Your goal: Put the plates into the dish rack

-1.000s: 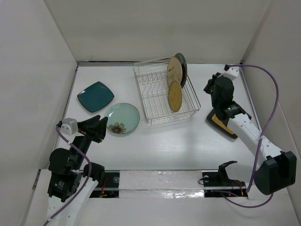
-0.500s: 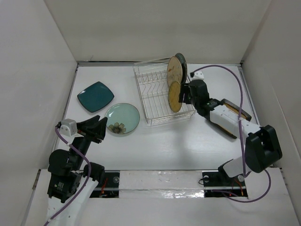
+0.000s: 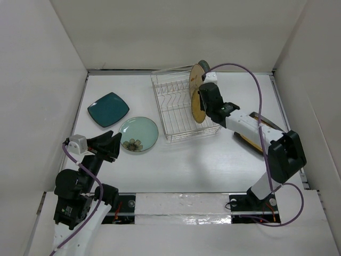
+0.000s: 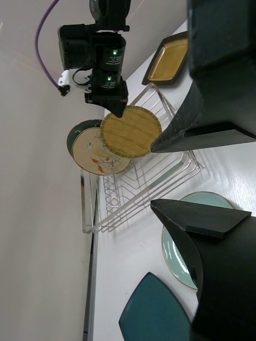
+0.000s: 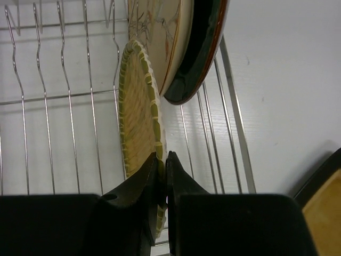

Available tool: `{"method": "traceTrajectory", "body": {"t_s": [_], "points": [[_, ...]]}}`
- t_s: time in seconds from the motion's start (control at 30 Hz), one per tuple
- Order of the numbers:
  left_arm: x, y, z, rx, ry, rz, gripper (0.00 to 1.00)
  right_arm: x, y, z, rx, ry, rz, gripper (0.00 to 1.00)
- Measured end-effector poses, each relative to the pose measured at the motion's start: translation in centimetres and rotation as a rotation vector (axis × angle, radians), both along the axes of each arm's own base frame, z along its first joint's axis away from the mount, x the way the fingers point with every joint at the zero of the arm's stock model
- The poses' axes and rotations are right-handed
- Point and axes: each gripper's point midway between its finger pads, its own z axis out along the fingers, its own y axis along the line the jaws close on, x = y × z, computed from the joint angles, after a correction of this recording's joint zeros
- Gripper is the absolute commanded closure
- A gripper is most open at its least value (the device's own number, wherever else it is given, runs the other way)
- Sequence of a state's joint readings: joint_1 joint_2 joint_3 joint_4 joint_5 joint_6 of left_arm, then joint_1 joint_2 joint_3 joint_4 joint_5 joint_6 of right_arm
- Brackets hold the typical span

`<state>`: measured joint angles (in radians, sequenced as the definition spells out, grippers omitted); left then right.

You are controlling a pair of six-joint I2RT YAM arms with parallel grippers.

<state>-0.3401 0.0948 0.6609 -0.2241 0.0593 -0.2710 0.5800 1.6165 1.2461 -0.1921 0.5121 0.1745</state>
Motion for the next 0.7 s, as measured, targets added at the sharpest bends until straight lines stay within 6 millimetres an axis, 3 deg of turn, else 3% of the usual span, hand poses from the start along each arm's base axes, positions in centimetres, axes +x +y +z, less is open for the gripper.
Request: {"method": "traceTrajectory", "body": {"t_s": [0.07,0.3,0.4,0.5,0.7], "points": [[0.0,0.0,0.0,0.0,0.0,0.0,0.63,0.3,0.0,1.1,-0.014,-0.026,-0.006,1.0],[0.0,0.0,0.0,0.0,0.001,0.0,0.63,2.9,-0.6,8.9,-0.069,-0.206,-0.059,1.0],[0.1,0.0,0.0,0.001,0.003,0.001,0.63,4.3,-0.4,11.2,-0.088,-0.267,-0.075,1.0],[0.2,0.0,-0.1,0.001,0.007,0.006,0.63,6.0,0.1,11.7,-0.107,-0.287,-0.077,1.0],[0.5,0.0,-0.3,0.005,0.02,0.011,0.63,8.9,1.3,8.8,-0.145,-0.248,-0.065,1.0]]}}
